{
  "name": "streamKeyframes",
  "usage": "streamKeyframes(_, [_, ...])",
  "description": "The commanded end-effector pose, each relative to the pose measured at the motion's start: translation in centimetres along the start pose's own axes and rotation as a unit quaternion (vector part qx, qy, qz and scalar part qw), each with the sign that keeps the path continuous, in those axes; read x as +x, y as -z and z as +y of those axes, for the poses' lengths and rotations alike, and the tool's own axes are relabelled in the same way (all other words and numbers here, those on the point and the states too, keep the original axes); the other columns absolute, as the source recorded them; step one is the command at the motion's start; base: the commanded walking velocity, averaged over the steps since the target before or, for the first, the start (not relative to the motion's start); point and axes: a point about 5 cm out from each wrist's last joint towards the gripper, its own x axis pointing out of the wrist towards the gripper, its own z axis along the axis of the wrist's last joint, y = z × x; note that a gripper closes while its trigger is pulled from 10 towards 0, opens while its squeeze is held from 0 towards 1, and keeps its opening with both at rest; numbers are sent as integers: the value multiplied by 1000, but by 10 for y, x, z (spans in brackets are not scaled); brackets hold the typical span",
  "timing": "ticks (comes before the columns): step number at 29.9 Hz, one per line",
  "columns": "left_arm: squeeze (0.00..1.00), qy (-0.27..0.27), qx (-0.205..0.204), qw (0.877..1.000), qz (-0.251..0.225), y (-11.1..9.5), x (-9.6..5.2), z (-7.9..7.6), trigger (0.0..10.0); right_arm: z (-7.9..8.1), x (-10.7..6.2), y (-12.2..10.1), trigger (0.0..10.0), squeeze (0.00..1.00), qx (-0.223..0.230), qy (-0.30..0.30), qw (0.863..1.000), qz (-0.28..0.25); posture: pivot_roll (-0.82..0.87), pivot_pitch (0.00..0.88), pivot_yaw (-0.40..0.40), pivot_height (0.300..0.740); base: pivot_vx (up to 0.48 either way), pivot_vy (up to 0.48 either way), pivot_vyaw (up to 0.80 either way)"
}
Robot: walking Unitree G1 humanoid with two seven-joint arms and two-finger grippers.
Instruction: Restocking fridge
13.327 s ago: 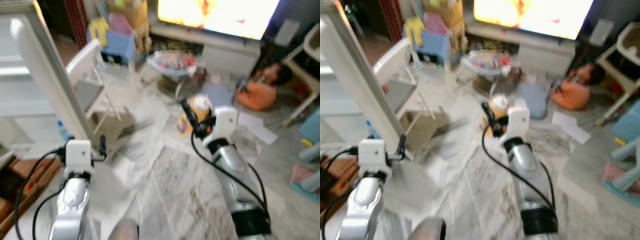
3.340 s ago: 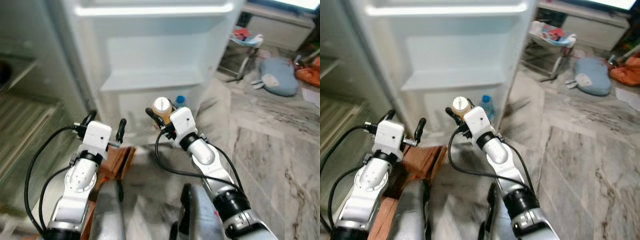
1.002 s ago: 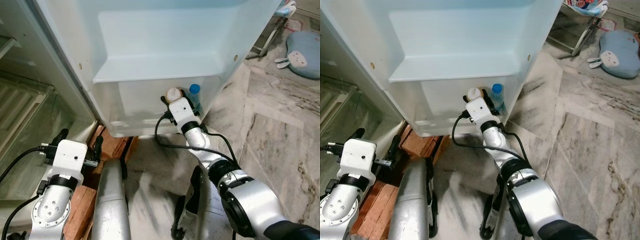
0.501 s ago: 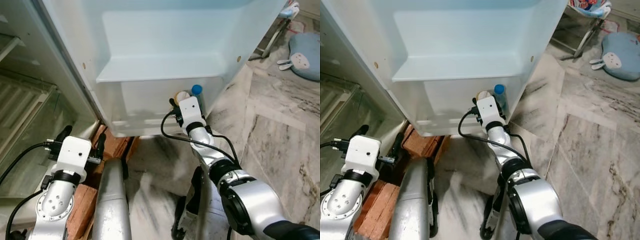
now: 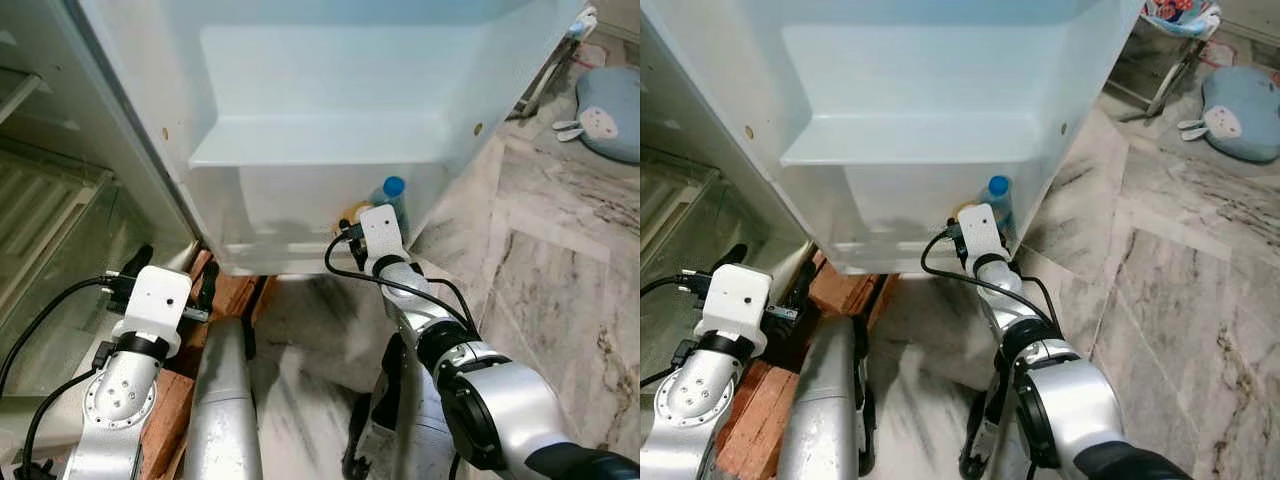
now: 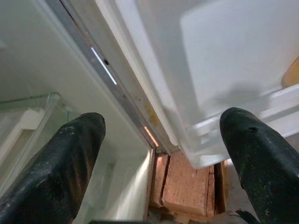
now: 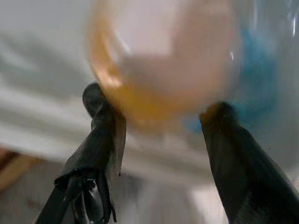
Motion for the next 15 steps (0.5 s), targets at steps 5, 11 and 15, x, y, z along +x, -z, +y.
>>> streamKeyframes(5, [0,7,4,1000,7,5,2,-4,10000,-9,-4,21,10000,1000,4,15,999,48,312,200,-70,556,0,0,0])
streamKeyframes(11, [0,4,4,1000,5,5,3,-4,10000,-11,-2,6,10000,1000,4,19,1000,1,308,186,-73,556,0,0,0])
streamKeyframes(15, [0,4,3,1000,3,6,5,-5,10000,-12,-1,-1,10000,1000,-4,16,1000,-20,299,175,-78,556,0,0,0])
